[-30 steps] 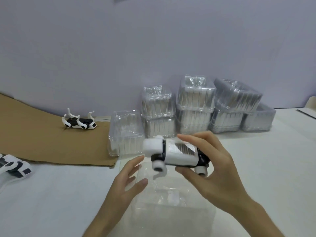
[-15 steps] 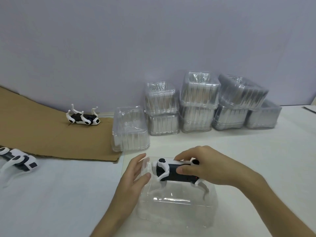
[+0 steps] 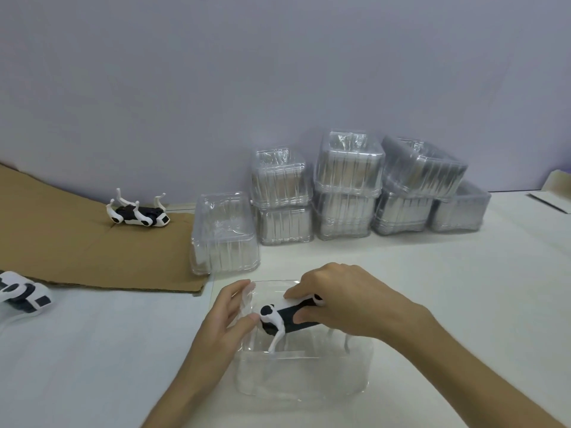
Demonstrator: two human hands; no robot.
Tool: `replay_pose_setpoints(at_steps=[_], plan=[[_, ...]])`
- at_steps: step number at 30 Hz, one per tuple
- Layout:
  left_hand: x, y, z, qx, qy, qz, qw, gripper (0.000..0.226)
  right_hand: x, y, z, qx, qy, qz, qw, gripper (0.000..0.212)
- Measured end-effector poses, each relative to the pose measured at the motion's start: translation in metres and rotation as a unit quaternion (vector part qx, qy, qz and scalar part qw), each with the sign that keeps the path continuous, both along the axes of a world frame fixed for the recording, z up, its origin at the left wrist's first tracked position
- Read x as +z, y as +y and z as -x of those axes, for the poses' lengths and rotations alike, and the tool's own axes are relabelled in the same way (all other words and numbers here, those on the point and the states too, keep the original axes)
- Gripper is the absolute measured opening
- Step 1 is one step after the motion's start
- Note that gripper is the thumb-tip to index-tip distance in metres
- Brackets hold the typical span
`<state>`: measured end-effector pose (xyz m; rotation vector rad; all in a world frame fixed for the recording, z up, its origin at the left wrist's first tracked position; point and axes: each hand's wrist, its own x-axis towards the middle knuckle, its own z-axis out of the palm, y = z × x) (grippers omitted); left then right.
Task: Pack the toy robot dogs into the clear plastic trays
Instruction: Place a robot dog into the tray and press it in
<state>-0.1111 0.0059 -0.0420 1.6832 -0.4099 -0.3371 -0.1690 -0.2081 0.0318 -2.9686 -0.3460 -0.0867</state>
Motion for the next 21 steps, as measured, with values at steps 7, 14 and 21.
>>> replay_pose_setpoints(at_steps=[7, 14, 21], plan=[[0.001, -0.001, 0.003, 0.091, -0.016, -0.082, 0.992, 0.061, -0.034, 0.001, 0.021, -0.168, -0.259, -0.365, 0.878, 0.015], [0.000, 0.000, 0.001, 0.096, -0.030, -0.144, 0.984, 0.026, -0.053, -0.016, 0.043, -0.359, 0.001, -0.546, 0.757, 0.060], [-0.002, -0.005, 0.003, 0.076, 0.010, 0.014, 0.997, 0.041, -0.039, -0.018, 0.040, -0.238, 0.072, -0.610, 0.753, 0.060]])
